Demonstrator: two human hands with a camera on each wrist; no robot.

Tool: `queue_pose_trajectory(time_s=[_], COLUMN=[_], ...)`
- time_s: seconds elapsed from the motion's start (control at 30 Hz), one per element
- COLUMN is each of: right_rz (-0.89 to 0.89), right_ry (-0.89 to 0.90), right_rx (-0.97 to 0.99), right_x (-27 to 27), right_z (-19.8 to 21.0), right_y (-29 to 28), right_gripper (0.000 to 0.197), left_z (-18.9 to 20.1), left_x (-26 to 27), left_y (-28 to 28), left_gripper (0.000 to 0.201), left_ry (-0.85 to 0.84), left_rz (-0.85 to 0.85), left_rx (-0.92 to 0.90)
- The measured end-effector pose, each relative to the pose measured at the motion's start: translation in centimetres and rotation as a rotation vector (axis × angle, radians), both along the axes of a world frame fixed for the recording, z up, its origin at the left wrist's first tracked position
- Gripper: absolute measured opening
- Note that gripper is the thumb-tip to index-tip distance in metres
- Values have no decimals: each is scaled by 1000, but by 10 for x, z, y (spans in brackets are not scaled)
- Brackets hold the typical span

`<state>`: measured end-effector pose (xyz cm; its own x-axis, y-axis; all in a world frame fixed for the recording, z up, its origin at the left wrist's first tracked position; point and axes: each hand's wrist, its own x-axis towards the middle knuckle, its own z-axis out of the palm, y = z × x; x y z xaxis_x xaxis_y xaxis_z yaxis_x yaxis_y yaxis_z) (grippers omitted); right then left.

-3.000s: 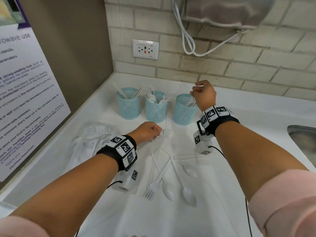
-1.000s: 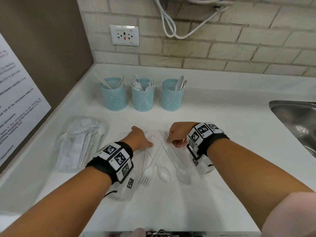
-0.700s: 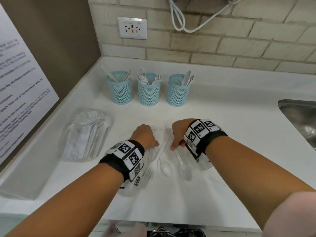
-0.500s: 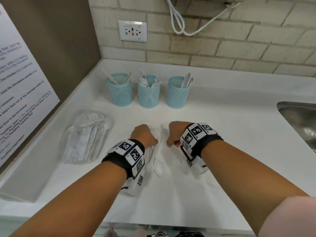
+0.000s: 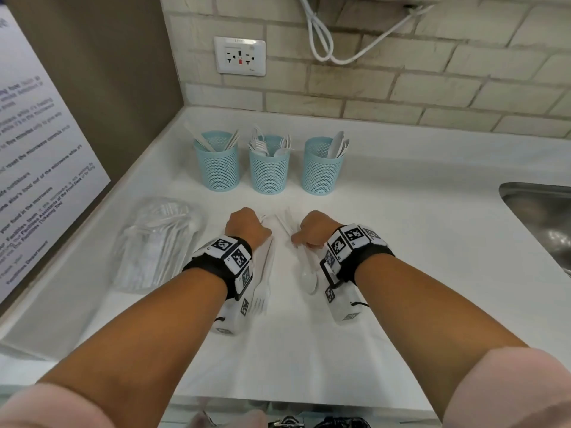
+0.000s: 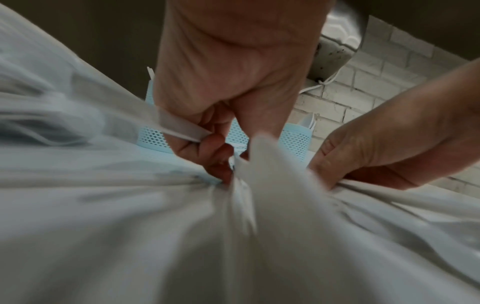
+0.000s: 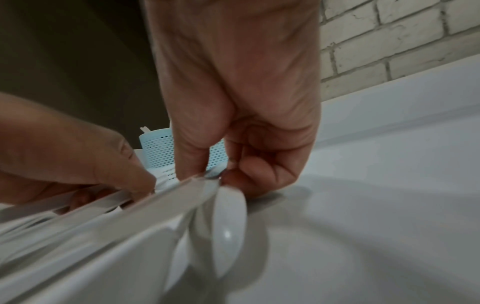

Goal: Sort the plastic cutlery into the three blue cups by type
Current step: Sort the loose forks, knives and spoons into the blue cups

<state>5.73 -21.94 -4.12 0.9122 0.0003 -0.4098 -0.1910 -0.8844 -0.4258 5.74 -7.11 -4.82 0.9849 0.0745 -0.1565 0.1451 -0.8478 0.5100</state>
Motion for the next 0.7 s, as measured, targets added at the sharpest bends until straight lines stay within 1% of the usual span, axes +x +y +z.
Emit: queue_pose_trajectory(time_s=[0.07,0.13,0.2,0.27,0.33,0.4,0.53,0.6,0.7], right_rz=[-31,-54,-102,-168,-205,-234,-261,-285,-326], right_ry=[33,61,108,139,136,134,130,135,144], right_rx=[72,144,308,508,621,698,752,766,735], right_x=[2,6,12,14,17,19,24,27,32], right_z=[3,7,11,15,18,20,19,19,20], right_y=[-4,-9,-13,-14,-13,-11,-6,-3,-1], right_gripper=[39,36,27,17,12,11,9,10,14], left_z=[-3,-7,-8,-5,0,5,5,3,1], left_x=[4,11,18,21,20,16,14,16,18], left_y=[4,7,10,11,11,9,6,5,4], left_gripper=[26,28,31,26,21,24,31,34,36], left_ry=[11,45,90,154,230,289,334,308,295], left_rz=[7,31,71,107,124,88,7,-5,-11], left_rx=[-41,-163,-372,-577,-791,-928,-1017,-1008,-992])
